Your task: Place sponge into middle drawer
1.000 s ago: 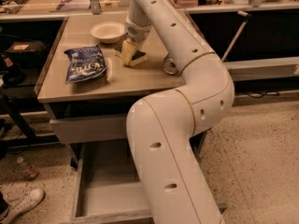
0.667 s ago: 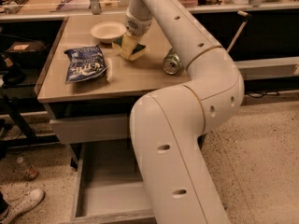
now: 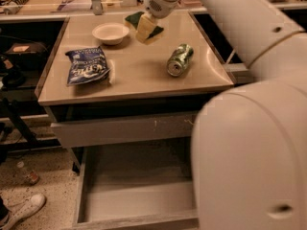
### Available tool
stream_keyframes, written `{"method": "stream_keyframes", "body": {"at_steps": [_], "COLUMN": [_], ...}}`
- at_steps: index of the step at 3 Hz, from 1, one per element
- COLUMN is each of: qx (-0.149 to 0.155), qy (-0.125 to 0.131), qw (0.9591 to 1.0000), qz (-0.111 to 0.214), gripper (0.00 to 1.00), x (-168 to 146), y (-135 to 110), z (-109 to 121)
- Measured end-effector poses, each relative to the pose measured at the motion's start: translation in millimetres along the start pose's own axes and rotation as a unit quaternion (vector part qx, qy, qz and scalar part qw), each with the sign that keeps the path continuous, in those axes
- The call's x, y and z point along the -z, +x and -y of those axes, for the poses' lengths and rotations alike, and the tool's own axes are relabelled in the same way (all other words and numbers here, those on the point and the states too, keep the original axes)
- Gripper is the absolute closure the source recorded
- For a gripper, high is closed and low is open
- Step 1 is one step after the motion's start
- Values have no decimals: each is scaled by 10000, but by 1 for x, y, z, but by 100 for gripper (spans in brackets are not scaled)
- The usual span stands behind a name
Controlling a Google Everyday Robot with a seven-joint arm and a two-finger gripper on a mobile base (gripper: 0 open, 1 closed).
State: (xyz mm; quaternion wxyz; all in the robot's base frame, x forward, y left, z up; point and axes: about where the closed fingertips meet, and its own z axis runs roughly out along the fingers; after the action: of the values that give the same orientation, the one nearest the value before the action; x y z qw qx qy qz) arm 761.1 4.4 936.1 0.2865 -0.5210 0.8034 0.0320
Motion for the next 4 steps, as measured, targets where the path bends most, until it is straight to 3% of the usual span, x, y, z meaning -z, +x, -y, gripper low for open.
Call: {"method": "stream_keyframes", "body": {"at_steps": [1, 2, 3, 4], "qx": [133, 87, 130, 40], "qy": [-71, -285, -153, 12], "qw": [9986, 9990, 9995, 10000], "qz": [512, 332, 225, 72], "gripper": [100, 100, 100, 100], "x": [32, 14, 30, 69], "y": [19, 46, 44, 51], "z": [-27, -45, -58, -90]}}
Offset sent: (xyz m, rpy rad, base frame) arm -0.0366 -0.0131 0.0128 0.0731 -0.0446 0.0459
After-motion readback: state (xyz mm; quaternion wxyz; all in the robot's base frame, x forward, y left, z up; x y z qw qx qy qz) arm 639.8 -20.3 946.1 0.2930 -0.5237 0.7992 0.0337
